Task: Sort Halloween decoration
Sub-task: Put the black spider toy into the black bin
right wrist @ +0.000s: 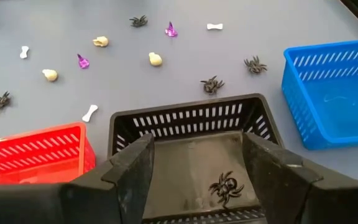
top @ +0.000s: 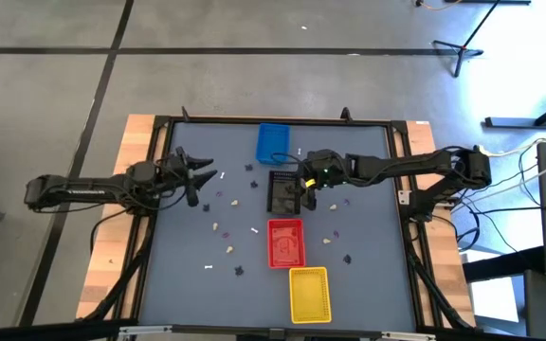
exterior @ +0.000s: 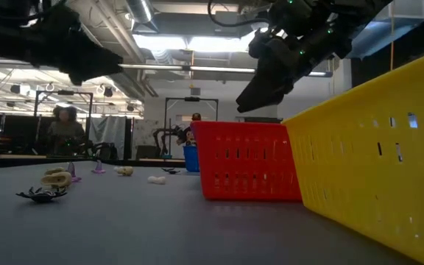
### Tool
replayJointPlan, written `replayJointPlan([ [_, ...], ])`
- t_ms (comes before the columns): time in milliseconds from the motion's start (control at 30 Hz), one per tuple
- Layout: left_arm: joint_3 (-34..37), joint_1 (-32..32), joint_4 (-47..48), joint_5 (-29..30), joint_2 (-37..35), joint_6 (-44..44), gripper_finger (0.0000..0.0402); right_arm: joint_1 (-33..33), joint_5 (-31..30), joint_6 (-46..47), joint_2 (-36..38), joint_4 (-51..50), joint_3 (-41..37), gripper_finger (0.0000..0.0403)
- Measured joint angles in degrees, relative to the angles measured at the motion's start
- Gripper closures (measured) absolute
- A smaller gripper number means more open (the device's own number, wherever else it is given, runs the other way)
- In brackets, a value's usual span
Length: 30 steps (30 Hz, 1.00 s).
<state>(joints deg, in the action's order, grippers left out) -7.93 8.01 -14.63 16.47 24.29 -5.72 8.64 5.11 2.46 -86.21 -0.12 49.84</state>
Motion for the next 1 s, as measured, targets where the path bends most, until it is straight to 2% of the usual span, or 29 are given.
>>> replayJointPlan([
  [467, -12.0, 0.0, 0.0, 2.5, 24.7, 1.8, 0.0226, 0.0, -0.6, 0.0, 0.0, 0.0, 0.0, 0.0161],
  [633, -15.4, 2.4, 0.0, 2.0, 31.3, 1.8, 0.0226, 0.0, -0.6, 0.0, 0.0, 0.0, 0.0, 0.0162],
  [733, -17.1, 5.3, 0.0, -1.3, 34.5, 1.8, 0.0226, 0.0, -0.6, 0.0, 0.0, 0.0, 0.0, 0.0162],
  [1000, -18.0, 15.9, 0.0, -14.9, 40.6, 1.8, 0.0226, 0.0, -0.6, 0.0, 0.0, 0.0, 0.0, 0.0162],
])
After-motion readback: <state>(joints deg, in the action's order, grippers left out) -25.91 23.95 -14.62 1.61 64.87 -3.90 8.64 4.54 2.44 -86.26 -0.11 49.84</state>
